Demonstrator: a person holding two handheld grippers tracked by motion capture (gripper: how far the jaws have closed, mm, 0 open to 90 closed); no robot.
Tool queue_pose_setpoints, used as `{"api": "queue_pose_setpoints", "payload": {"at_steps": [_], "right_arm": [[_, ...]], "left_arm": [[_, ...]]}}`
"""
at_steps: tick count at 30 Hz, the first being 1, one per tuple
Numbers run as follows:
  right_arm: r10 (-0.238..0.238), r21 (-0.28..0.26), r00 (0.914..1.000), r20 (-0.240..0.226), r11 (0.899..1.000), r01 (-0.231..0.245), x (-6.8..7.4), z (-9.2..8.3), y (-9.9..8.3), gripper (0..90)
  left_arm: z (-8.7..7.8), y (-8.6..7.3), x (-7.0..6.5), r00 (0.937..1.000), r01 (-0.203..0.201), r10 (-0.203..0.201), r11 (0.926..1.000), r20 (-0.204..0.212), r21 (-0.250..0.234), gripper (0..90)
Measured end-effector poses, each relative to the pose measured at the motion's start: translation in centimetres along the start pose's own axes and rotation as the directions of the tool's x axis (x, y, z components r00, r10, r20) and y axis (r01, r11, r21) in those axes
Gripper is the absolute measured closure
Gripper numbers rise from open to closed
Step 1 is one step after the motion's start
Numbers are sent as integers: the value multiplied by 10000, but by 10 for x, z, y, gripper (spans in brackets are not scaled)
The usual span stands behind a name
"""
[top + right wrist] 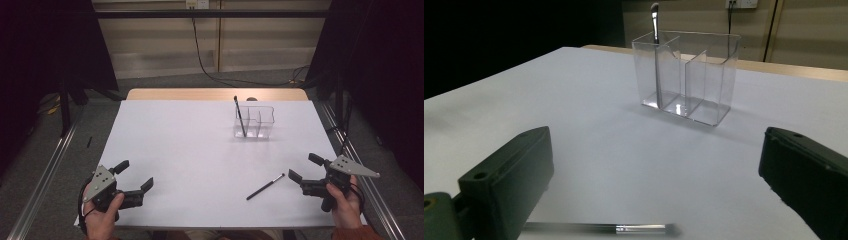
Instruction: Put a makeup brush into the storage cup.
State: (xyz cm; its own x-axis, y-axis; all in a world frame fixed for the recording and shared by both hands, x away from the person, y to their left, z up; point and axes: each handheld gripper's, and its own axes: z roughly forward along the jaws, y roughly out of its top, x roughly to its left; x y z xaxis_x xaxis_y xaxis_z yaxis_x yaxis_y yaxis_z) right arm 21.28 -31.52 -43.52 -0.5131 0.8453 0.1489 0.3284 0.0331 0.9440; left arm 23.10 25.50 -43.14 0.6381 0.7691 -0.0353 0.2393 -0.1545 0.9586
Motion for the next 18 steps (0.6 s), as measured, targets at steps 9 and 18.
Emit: {"api": "queue_pose_setpoints", "payload": {"at_steps": [9,18], "right_arm": [[-509,-72,9984,-249,9987,507,6,11,10,0],[-815,196,9934,-807,9963,833,7,21,16,1]], "left_arm": [[-1,0,0,10000,46,-46,10000,-26,1,27],[-2,0,-3,9999,-43,43,10000,-96,60,27]]}}
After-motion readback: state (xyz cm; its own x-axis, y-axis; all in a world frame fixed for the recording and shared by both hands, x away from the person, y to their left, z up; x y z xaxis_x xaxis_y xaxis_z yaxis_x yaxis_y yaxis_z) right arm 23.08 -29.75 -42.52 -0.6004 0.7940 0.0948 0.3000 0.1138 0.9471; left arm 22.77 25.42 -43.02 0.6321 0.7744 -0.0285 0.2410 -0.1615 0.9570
